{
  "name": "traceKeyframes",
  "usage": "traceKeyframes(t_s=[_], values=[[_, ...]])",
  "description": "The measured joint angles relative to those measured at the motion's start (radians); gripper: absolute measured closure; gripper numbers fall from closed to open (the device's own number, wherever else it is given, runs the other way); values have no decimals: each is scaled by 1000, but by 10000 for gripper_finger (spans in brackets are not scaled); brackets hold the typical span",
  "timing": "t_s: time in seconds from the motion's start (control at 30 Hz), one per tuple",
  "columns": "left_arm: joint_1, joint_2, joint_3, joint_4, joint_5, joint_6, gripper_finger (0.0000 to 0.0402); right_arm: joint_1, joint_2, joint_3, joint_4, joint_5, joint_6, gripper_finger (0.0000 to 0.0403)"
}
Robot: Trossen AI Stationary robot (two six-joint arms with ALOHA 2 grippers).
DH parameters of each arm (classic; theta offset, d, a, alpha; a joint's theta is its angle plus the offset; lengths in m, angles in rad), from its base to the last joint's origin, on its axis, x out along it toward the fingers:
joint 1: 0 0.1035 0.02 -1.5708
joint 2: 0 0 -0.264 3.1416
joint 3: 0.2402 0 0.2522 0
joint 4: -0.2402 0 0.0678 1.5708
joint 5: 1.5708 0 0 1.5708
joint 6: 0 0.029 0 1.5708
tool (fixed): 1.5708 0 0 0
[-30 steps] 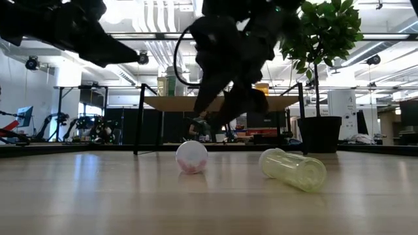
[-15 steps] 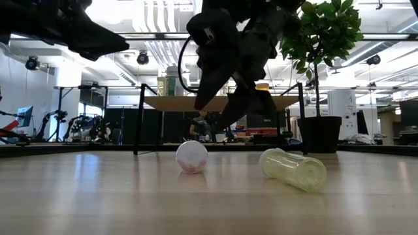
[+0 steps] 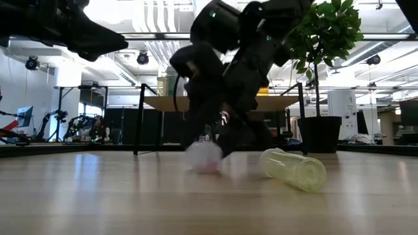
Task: Pick and place medicine bottles onto shelf by color
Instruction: Put the transparent pill bottle on the shelf
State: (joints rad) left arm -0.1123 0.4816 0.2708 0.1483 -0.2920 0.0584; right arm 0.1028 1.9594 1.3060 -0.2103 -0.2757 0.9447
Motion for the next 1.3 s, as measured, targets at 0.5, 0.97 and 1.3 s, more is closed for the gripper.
traceKeyframes(t_s=[0.5, 0.97, 1.3], values=[[1, 7, -1, 0, 0, 0, 272, 3, 25, 15, 0, -38, -146, 250], [1, 7, -2, 1, -1, 1, 272, 52, -56, 42, 0, 186, -725, 267], [0, 8, -3, 0, -3, 1, 272, 68, -177, 29, 15, 457, -909, 268]])
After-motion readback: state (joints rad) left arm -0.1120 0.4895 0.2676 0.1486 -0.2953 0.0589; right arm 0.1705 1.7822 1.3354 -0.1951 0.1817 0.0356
